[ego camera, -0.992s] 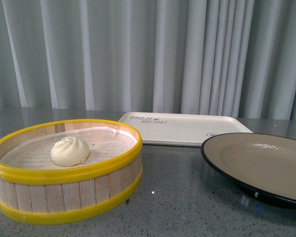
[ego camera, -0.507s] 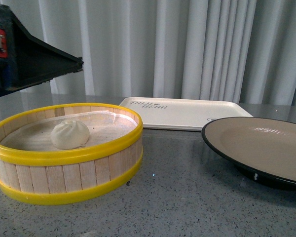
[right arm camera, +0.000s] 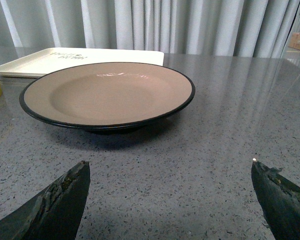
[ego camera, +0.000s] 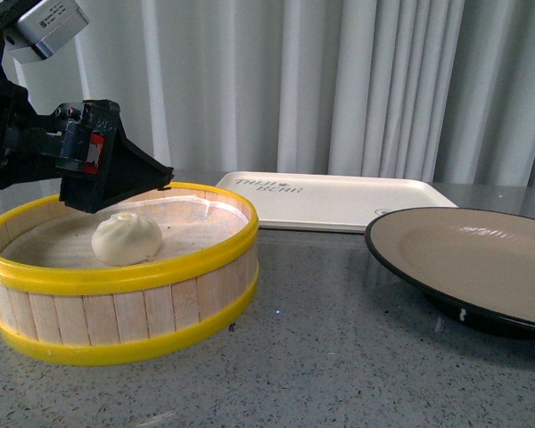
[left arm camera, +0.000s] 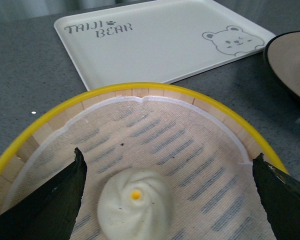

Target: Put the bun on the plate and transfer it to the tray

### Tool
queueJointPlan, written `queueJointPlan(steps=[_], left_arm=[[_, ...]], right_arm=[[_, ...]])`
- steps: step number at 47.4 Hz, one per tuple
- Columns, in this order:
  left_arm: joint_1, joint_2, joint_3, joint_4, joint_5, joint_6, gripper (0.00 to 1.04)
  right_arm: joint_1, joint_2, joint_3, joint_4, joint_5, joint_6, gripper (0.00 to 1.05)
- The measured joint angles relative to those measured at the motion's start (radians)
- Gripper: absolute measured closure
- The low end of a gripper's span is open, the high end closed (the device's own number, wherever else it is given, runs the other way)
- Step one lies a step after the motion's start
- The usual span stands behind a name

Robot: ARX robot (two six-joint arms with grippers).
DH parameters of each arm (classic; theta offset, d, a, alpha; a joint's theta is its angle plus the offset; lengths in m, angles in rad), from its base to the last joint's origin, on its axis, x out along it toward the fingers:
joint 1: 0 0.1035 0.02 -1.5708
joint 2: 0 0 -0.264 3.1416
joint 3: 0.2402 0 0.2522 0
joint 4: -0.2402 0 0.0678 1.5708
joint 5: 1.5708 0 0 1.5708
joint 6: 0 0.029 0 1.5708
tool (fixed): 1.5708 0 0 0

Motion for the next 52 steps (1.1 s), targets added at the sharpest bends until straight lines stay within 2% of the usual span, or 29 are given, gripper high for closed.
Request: queueJointPlan(steps=[9,19,35,52], left_arm=[[-0.018,0.03,0.034,-0.084,-0.084,0.122,0.07],[-0.037,0.079,0.071,-0.123,-0.126,0.139,0.07],[-0.03,0.109,0.102,-0.122,-0.135,0.134,0.07],[0.014,0.128,0.104,-0.114,-0.119,0.122,0.07]], right_arm=[[0.0,0.0,0.0,0.0,0.0,0.0,0.08],[0.0,0.0,0.0,0.0,0.0,0.0,0.08],[0.0,0.0,0.0,0.0,0.0,0.0,0.08],[0.0,0.0,0.0,0.0,0.0,0.0,0.08]])
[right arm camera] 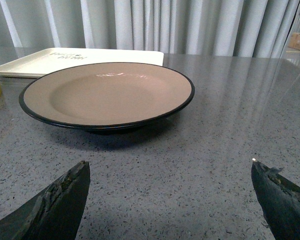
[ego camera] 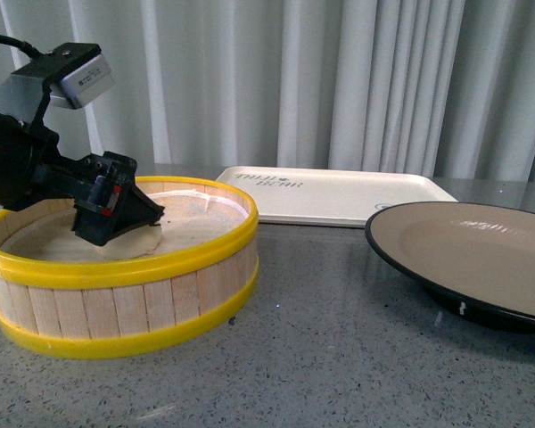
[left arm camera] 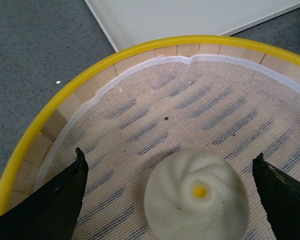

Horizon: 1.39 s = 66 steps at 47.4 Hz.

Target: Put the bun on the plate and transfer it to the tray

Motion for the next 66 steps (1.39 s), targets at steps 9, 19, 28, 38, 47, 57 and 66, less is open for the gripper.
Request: queueJointPlan(steps=[9,19,28,38,47,57,66], left_arm=[[0.017,0.011,0.001,0.011,-0.011,-0.002,0.07],[0.016,0.014,0.001,0.011,-0.008,-0.002,0.07],[0.014,0.014,0.001,0.005,-0.007,-0.002,0.09],[0.0,0.014,-0.011,0.011,-0.002,-0.002,0.5],[-0.008,0.01,-0.023,0.015,-0.003,-0.002,0.74],[-0.018,-0.013,-0.045,0.015,-0.002,-0.004,1.01],[-0.025,-0.029,-0.05,0.011,0.002,-0.02,1.01]], right_arm=[[0.0,0.0,0.0,0.0,0.0,0.0,0.08],[0.0,0.0,0.0,0.0,0.0,0.0,0.08],[0.0,0.0,0.0,0.0,0.0,0.0,0.08],[0.0,0.0,0.0,0.0,0.0,0.0,0.08],[0.0,0.0,0.0,0.0,0.0,0.0,0.08],[0.0,0.0,0.0,0.0,0.0,0.0,0.08],[0.0,0.0,0.0,0.0,0.0,0.0,0.08]])
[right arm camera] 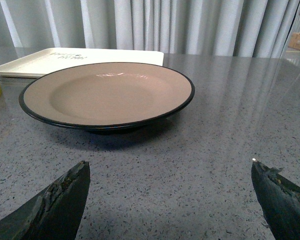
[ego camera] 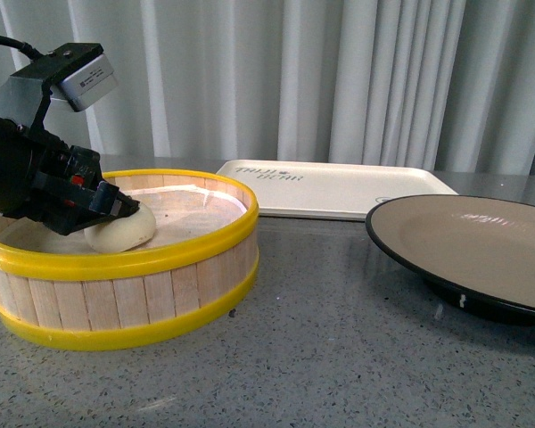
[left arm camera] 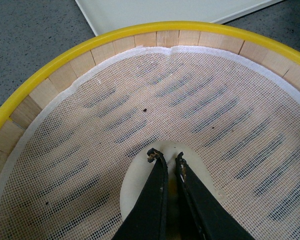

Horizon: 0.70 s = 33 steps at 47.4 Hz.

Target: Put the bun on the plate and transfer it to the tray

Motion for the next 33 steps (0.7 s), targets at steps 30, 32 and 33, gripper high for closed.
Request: queueJointPlan(steps=[30,32,33], left_arm=[[-0.089,-0.055,0.076,0.02,0.048,-0.116,1.01],[-0.111,-0.053,0.085,0.037,0.055,-0.133,1.01],[-0.126,-0.051,0.091,0.051,0.064,-0.141,1.01]], right_arm=[[0.0,0.0,0.0,0.0,0.0,0.0,0.08],[0.0,0.0,0.0,0.0,0.0,0.0,0.08],[0.0,0.0,0.0,0.0,0.0,0.0,0.08]])
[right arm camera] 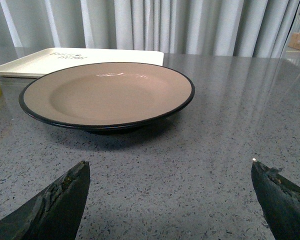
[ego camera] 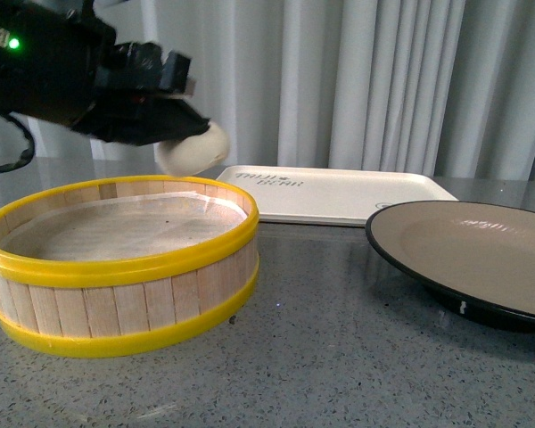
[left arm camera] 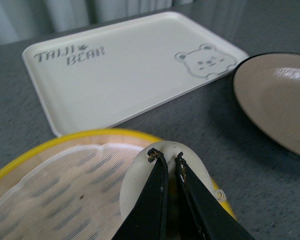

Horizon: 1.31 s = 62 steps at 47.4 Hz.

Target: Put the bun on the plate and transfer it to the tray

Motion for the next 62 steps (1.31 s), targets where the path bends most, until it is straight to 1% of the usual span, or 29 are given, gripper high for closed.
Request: queueJointPlan(steps=[7,10,13,16,24,31,37,46,62], left_arm=[[-0.101,0.029,0.036,0.105,0.052,-0.056,1.01],[-0.151,0.06,0.053,0.143,0.054,-0.073,1.01],[-0.187,0.094,0.075,0.15,0.053,-0.077,1.01],[-0.219,0.134,0.095,0.157,0.072,-0.072,1.01],[-0.274,0.207,0.138,0.186,0.119,-0.085,1.01],[-0.33,0.239,0.146,0.157,0.132,-0.028,1.01],[-0.379,0.286,0.155,0.167,0.097,-0.008,1.01],[-0.423,0.357,0.219,0.16,-0.011,0.008,1.01],[-0.456,0.434,0.293,0.09,-0.099,0.069,1.01]], right_arm=[[0.0,0.0,0.0,0.0,0.0,0.0,0.08],[0.0,0.0,0.0,0.0,0.0,0.0,0.08],[0.0,0.0,0.0,0.0,0.0,0.0,0.08],[0.0,0.0,0.0,0.0,0.0,0.0,0.08],[0.0,0.0,0.0,0.0,0.0,0.0,0.08],[0.0,0.0,0.0,0.0,0.0,0.0,0.08],[0.0,0.0,0.0,0.0,0.0,0.0,0.08],[0.0,0.0,0.0,0.0,0.0,0.0,0.08],[0.0,0.0,0.0,0.0,0.0,0.0,0.08]])
